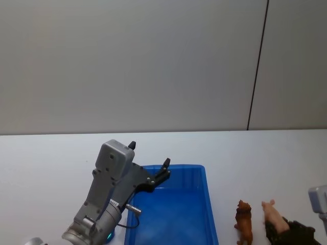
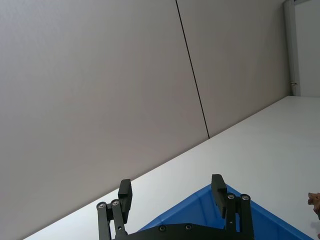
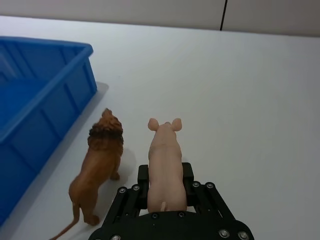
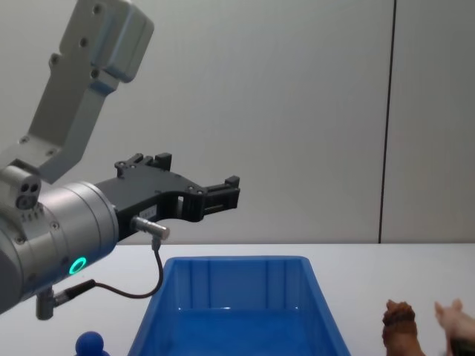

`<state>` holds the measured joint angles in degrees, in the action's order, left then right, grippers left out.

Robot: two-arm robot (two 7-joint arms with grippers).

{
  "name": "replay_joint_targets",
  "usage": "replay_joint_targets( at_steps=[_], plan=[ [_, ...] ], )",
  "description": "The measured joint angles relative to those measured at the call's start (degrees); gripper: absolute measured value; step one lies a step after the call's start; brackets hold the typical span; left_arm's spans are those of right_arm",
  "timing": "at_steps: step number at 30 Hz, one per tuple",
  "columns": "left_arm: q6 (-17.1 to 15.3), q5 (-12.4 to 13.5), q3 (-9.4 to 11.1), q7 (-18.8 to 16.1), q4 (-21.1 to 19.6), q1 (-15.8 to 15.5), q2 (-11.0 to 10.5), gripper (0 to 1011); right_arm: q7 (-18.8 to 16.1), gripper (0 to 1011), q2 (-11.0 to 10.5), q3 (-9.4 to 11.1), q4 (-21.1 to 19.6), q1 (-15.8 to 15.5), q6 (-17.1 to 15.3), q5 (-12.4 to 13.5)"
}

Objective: Pick up the two dolls from the table and place them into the box.

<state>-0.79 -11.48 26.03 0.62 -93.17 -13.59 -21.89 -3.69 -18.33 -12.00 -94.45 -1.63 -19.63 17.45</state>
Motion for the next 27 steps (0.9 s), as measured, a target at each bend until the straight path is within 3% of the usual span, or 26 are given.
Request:
replay_joint_targets(
  at_steps=[16,27],
  plan=[
    [0.0,0.0,0.0,0.0,0.0,0.0,0.0,1001,-4.7,371,0.3,-0.5,-3.3,1.3,5.9,-2.6],
    [0.0,0.0,0.0,0.0,0.0,0.0,0.0,1001,-12.2,371,2.2,-1.9,-2.5,4.8,8.3,-3.9]
  ],
)
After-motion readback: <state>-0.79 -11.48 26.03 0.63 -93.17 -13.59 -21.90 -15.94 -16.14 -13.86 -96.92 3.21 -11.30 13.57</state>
